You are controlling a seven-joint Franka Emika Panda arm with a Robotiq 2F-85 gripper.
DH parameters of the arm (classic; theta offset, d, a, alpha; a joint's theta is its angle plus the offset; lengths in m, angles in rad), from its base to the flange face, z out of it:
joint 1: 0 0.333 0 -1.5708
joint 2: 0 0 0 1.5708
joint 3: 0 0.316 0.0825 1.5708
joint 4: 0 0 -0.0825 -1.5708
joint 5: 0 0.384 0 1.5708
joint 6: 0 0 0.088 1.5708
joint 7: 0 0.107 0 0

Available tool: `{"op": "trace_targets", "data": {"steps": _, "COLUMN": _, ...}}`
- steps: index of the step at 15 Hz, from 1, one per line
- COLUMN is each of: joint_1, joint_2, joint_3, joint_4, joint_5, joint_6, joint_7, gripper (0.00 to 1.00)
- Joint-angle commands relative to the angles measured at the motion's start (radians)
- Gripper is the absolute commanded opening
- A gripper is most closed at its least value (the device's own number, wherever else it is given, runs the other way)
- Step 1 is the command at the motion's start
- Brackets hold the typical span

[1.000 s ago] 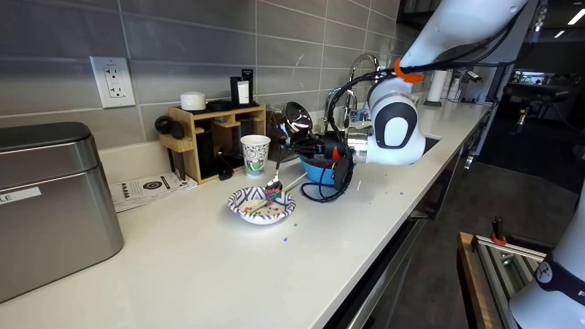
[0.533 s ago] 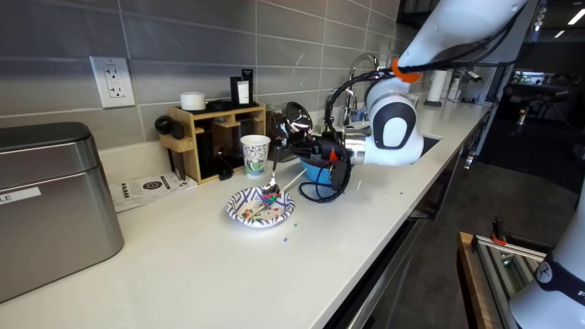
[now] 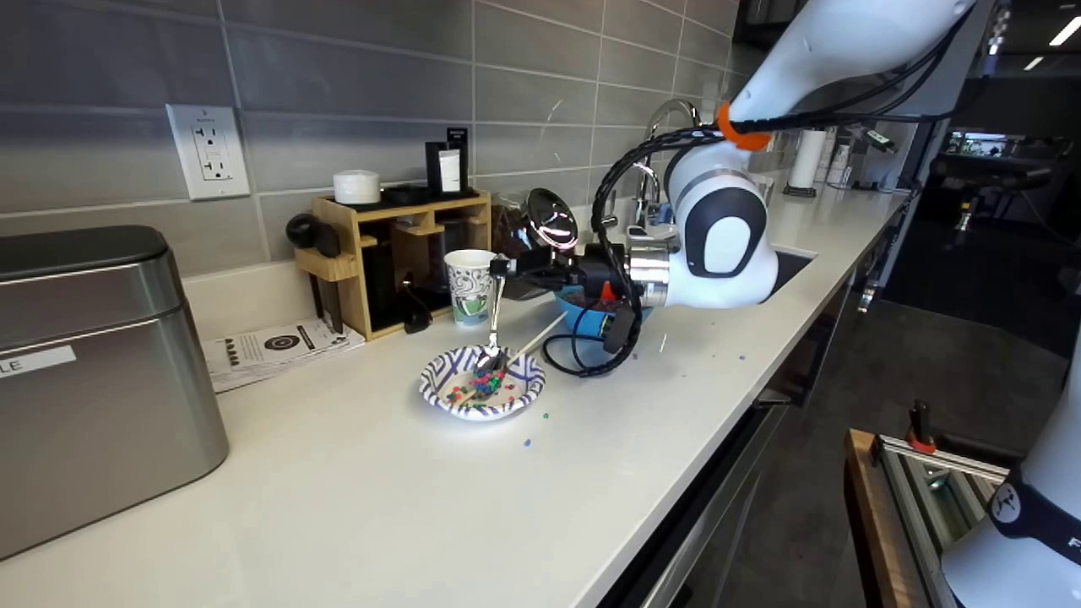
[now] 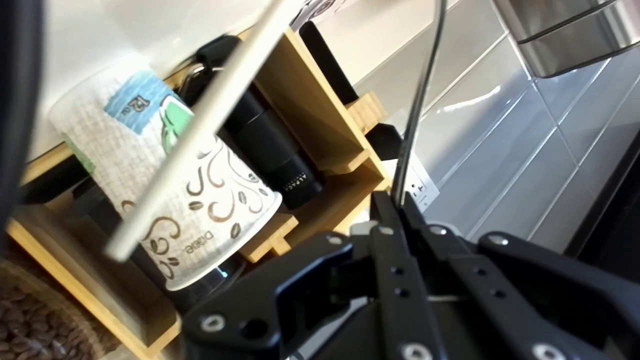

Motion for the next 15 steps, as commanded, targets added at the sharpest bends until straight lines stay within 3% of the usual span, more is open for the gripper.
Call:
{"op": "trace_targets", "data": {"steps": 1, "joint_1": 0.019, "joint_2": -0.004, "joint_3": 0.017, "joint_4": -0.026, "joint_5": 0.001, "joint_6": 0.006, "joint_7": -0.092, "gripper": 0.00}}
{"op": "trace_targets", "data": {"steps": 15, "joint_1": 0.020, "joint_2": -0.051, "joint_3": 0.030, "joint_4": -0.059, "joint_5": 0.002, "joint_6": -0.015, "joint_7": -0.208, "gripper": 0.00}}
